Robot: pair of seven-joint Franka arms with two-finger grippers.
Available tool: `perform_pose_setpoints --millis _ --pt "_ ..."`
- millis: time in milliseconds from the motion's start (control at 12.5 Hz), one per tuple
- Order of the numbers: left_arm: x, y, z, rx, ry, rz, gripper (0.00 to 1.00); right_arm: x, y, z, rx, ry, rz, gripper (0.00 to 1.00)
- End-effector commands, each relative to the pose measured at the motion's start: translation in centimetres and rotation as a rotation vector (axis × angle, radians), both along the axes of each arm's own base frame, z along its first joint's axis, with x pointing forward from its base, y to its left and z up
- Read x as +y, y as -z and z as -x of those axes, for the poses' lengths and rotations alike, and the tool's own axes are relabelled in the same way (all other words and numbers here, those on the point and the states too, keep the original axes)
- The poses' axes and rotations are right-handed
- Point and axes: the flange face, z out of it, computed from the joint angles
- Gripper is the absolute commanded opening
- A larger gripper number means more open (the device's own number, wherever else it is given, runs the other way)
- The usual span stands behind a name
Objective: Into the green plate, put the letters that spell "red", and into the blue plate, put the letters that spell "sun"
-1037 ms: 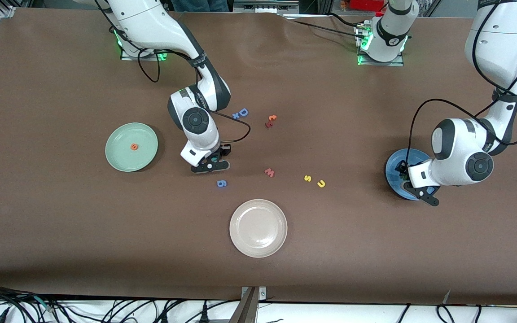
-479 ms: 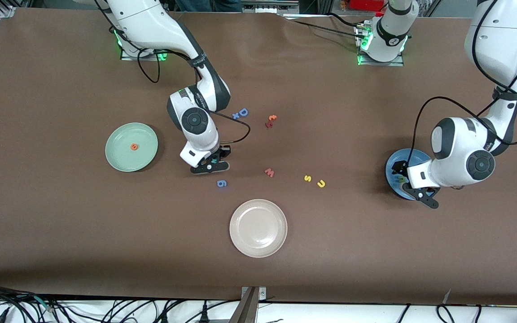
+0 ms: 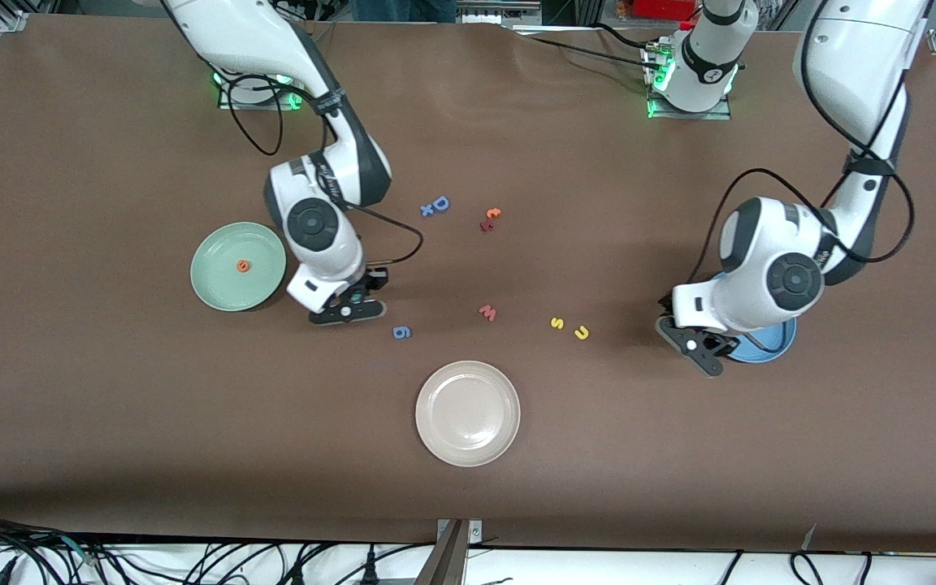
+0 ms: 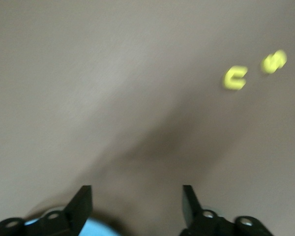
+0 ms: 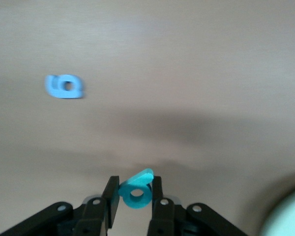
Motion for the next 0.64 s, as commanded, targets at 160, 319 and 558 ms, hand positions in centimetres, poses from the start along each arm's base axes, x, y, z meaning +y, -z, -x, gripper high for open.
perform_pose_setpoints --millis 160,319,558 --pt "-8.0 -0.8 1.9 0.026 -0.532 -0.009 0.79 -10.7 -2.5 -0.6 0.118 -0.087 0.004 0.11" --pt "-10.0 -0.5 2.7 0.059 -0.746 -0.014 0.80 -15.9 -1.9 -0.4 0.152 -0.147 0.010 0.11" --pt "-10.2 0.2 2.3 0.090 -0.968 0.030 0.79 -19.0 0.1 2.4 0.209 -0.138 0.006 0.11"
